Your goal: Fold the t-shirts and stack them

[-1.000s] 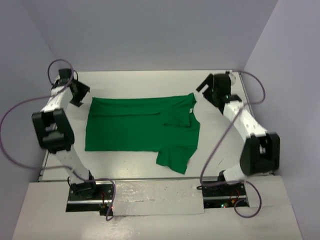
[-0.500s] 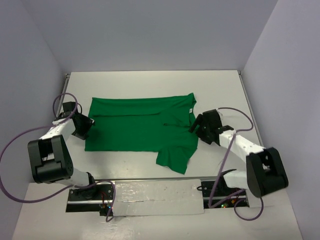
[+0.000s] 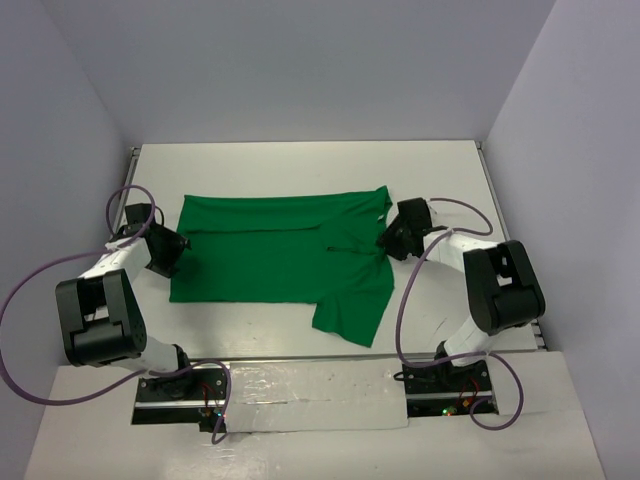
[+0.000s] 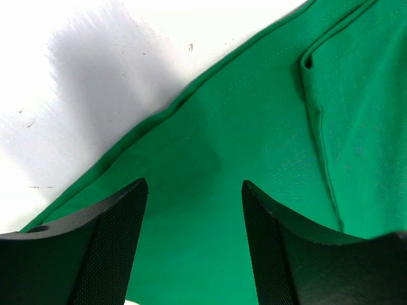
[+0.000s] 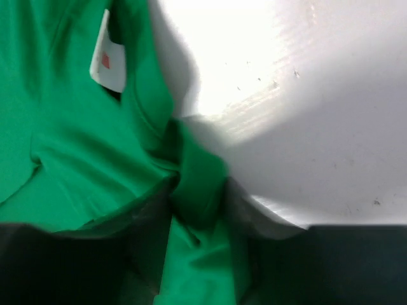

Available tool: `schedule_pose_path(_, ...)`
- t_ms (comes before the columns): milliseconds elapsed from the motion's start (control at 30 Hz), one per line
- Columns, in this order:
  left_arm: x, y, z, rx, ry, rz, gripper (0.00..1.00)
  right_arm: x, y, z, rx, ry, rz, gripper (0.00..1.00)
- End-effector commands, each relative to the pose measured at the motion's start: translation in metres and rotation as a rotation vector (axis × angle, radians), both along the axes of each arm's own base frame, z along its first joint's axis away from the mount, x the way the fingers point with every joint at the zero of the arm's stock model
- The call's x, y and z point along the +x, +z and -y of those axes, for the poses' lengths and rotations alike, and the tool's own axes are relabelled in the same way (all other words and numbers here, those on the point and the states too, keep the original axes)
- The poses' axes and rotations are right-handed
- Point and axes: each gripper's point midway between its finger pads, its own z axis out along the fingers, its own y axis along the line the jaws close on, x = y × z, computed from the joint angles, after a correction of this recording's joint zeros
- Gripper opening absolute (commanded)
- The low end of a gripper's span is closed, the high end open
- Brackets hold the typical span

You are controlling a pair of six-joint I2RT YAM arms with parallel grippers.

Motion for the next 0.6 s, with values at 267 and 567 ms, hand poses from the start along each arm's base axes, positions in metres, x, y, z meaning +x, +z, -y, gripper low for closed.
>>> schedule_pose_path(267,0.011,0.024,0.014,-0.037,-0.042,0.104,0.69,0.011,0.016,0.049,-0.063,-0.216,0.023,0.09)
schedule_pose_path(567,0.018,0.046,0.034,-0.056,-0.095,0.142,0.73,0.049,0.031,0.091,-0.185,-0.261,0.013,0.18)
